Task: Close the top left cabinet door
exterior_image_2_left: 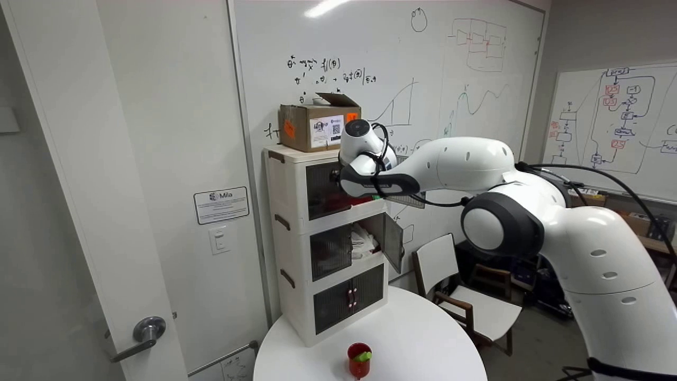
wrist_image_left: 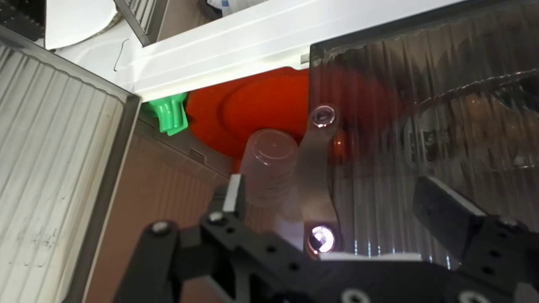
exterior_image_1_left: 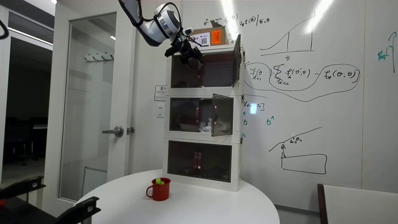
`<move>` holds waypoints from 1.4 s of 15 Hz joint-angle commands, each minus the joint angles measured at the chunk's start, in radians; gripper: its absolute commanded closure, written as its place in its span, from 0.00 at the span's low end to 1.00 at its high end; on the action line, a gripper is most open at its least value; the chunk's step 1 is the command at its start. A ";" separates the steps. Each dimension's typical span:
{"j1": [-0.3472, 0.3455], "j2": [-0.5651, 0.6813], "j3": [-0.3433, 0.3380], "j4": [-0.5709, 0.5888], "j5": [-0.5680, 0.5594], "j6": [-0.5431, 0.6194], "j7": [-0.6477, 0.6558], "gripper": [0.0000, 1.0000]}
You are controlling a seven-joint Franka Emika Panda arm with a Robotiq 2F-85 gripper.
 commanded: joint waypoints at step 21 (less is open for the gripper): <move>-0.199 -0.673 0.061 -0.713 0.387 -0.281 -0.661 0.00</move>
